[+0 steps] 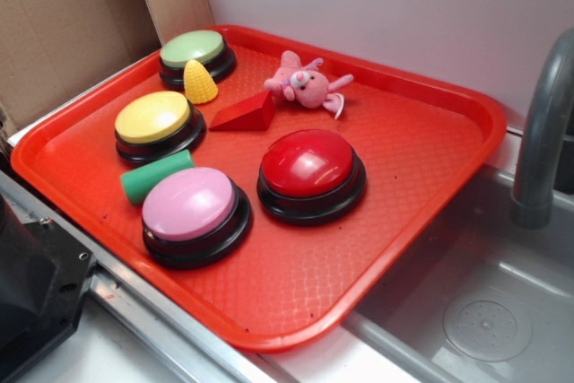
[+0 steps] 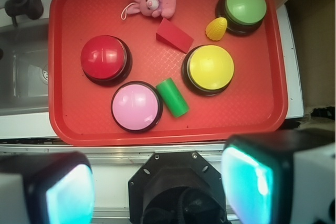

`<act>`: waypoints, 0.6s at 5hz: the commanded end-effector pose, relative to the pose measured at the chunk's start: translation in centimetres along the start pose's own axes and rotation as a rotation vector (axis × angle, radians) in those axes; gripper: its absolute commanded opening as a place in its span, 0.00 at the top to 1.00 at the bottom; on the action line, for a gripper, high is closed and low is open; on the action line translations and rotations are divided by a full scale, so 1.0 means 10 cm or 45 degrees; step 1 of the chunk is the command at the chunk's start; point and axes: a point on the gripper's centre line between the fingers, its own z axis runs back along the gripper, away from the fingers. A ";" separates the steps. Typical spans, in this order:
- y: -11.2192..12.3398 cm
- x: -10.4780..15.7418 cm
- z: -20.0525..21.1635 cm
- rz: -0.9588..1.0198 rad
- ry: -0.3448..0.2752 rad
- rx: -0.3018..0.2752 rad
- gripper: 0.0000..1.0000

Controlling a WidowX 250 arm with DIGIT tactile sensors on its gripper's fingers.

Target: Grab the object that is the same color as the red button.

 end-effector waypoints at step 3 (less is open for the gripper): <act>0.23 0.41 -0.23 -0.243 -0.146 -0.001 0.00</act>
